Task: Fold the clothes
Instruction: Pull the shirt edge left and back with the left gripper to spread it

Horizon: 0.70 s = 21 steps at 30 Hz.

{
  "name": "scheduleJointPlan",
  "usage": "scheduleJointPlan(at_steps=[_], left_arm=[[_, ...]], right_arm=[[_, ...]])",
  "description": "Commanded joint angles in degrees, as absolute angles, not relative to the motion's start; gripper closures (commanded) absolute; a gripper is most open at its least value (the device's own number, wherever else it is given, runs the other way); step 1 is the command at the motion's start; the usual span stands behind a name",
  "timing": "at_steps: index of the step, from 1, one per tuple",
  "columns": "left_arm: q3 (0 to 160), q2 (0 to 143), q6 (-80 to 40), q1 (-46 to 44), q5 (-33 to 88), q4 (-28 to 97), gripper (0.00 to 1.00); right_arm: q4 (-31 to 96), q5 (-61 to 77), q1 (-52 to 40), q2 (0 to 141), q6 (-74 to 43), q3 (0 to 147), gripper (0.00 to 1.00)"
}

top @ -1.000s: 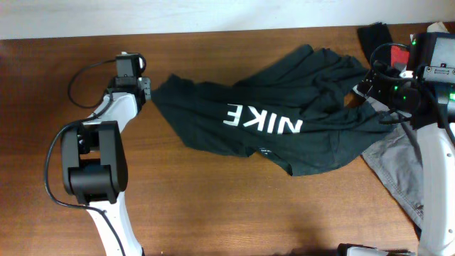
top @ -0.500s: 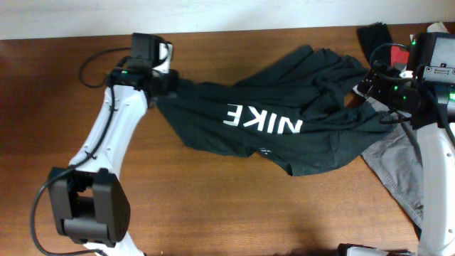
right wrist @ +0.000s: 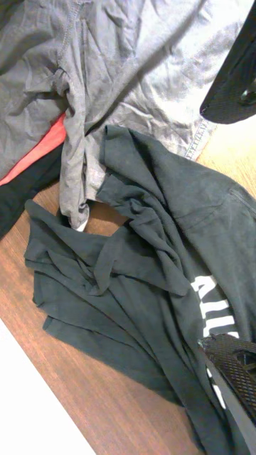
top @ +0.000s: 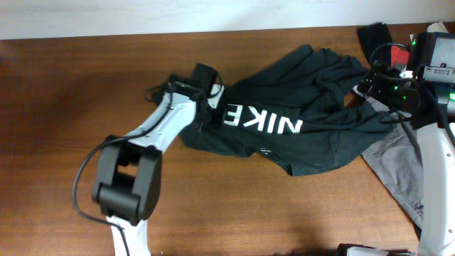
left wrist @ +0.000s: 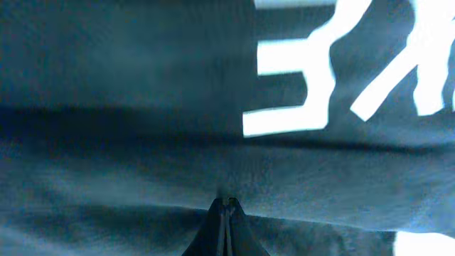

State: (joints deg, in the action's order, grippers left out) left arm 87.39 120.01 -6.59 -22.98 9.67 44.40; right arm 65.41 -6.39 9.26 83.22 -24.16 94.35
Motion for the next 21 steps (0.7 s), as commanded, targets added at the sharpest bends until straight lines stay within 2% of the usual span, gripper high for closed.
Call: scheduleJointPlan(at_steps=[1,6,11,15,21], left_arm=[[86.91,122.32,-7.31,-22.94,10.5,46.57,0.99],[86.91,122.91,-7.29,-22.83,6.02,51.42,0.99],[86.76,122.93,-7.31,-22.83,-7.05,53.87,0.99],[85.89,122.93,-9.37,-22.09,-15.14,53.28,0.99],[82.91,122.93,-9.41,-18.83,-17.54,48.18,0.94]], right_arm=[[65.39,-6.7,9.39,83.42,-24.21,94.41,0.01],[65.41,-6.7,9.39,83.42,-24.21,94.41,0.01],[65.41,-6.7,9.39,83.42,-24.21,94.41,0.01],[65.41,-6.7,9.39,83.42,-24.21,94.41,0.01],[65.41,-6.7,9.39,83.42,-24.21,94.41,0.01]])
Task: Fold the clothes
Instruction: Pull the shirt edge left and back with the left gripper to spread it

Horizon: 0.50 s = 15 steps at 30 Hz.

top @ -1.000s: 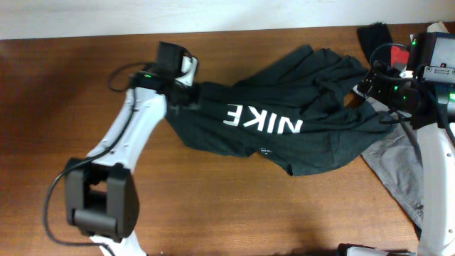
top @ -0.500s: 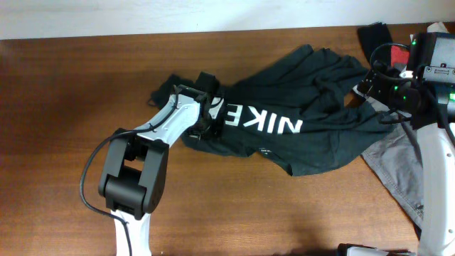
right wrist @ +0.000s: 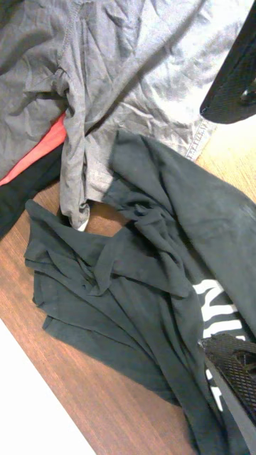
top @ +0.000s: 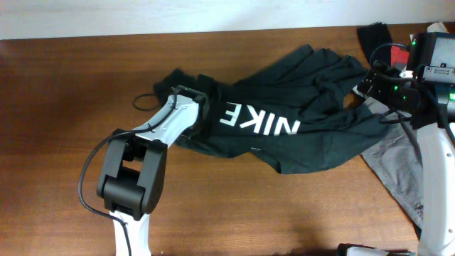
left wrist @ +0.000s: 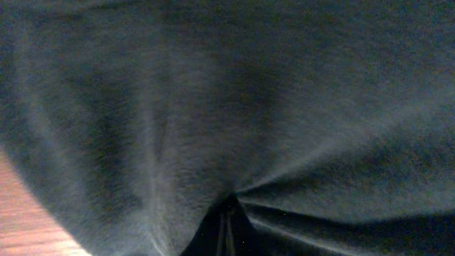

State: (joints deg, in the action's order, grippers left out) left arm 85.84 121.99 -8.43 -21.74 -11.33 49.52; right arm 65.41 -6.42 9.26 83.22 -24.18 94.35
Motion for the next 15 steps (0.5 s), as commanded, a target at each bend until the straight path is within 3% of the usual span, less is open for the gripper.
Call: scheduleJointPlan(at_steps=[1,15], left_arm=[[82.54,122.93,-9.41,-18.09,-18.39,47.59,0.94],[79.92,123.94,-8.47,-4.21,-20.75,28.14,0.94]], right_arm=[[65.39,-6.7,9.39,83.42,-24.21,94.41,0.01],[65.39,-6.7,9.39,83.42,-24.21,94.41,0.01]])
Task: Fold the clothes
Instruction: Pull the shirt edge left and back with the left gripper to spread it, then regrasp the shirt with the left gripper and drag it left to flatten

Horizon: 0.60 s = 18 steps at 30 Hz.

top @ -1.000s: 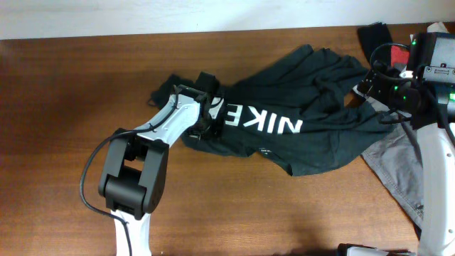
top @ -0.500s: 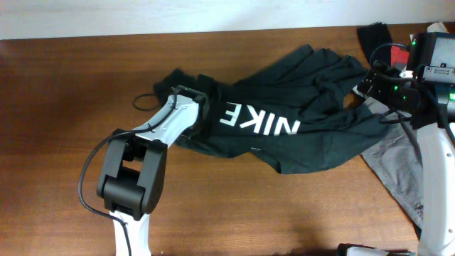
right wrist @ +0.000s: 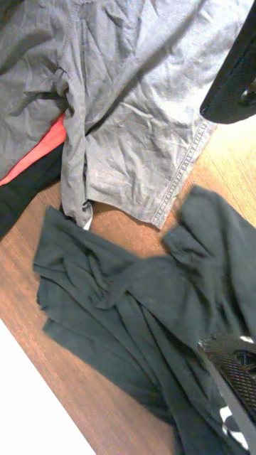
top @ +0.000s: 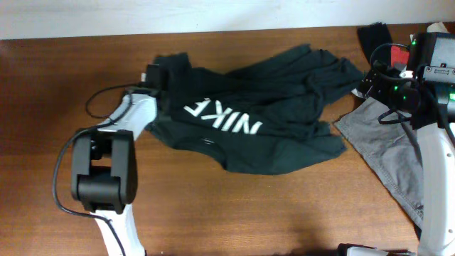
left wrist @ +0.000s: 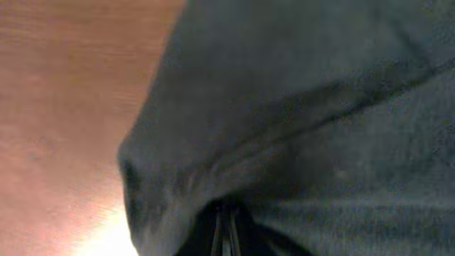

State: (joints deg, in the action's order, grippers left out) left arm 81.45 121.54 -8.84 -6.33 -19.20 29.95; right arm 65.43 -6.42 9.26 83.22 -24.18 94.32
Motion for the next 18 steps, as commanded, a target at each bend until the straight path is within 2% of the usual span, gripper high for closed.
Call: scheduleJointPlan(at_steps=[1,9,16,18], left_arm=[[79.92,124.46,-7.16,-3.38,-20.6,26.28,0.94],[80.25,126.19,3.14,1.54,-20.62,16.25,0.94],[86.46,118.13,1.65,-0.3,-20.34,18.79,0.94],[87.33,114.59,-0.49,-1.5,-20.34,20.43,0.9]], right_arm=[[65.41,-6.7,9.39,83.42,-24.21,94.41,0.02],[65.41,-6.7,9.39,83.42,-24.21,94.41,0.01],[65.41,-6.7,9.39,83.42,-24.21,94.41,0.01],[65.39,-6.7,9.39,83.42,-24.21,94.41,0.01]])
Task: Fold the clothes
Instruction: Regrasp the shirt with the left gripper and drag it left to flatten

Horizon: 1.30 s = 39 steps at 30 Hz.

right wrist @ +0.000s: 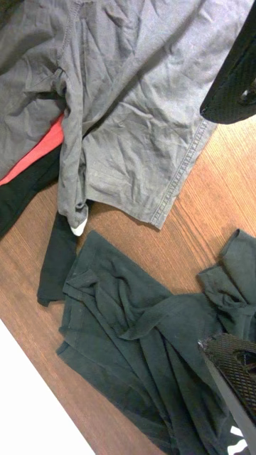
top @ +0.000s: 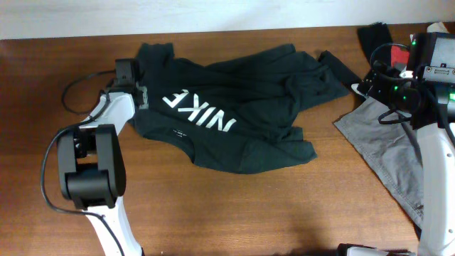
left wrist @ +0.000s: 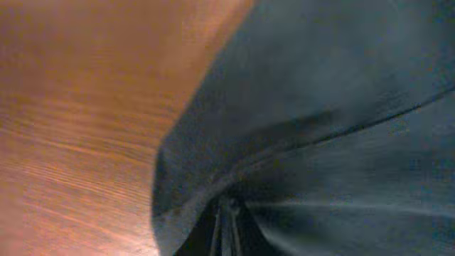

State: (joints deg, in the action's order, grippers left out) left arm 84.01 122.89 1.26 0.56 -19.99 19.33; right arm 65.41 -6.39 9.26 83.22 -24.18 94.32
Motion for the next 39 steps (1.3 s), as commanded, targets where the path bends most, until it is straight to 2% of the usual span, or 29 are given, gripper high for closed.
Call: scheduleJointPlan(at_steps=[1,5,7,11,17,23,33,39], left_arm=[[87.44,112.75,-1.8,-2.11,-20.14,21.43,0.88],[87.44,105.58,-7.64,-5.74,-9.61,30.35,0.87],[87.44,103.94,-10.46,-7.9,-1.04,36.23,1.0],[87.11,104.44,-12.64,-13.08,9.98,45.17,0.99],[84.01,107.28,-12.62,-22.44,10.24,51.57,0.99],[82.32,112.29,-12.67,-29.47,6.83,51.99,0.99],[82.24,120.38,-13.91,-30.22,5.82,56.88,0.99],[80.77,123.68,-13.96,-29.85,0.82,58.41,0.99]], right_arm=[[65.41,-6.7,9.39,83.42,-24.21,94.41,0.01],[65.39,-6.7,9.39,83.42,-24.21,94.41,0.01],[65.41,-6.7,9.39,83.42,-24.21,94.41,0.01],[65.41,-6.7,9.39,83.42,-24.21,94.41,0.01],[65.41,-6.7,9.39,83.42,-24.21,94.41,0.01],[65.41,-6.7,9.39,83.44,-24.21,94.41,0.01],[65.41,-6.7,9.39,83.42,-24.21,94.41,0.01],[65.41,-6.7,9.39,83.44,-24.21,94.41,0.01]])
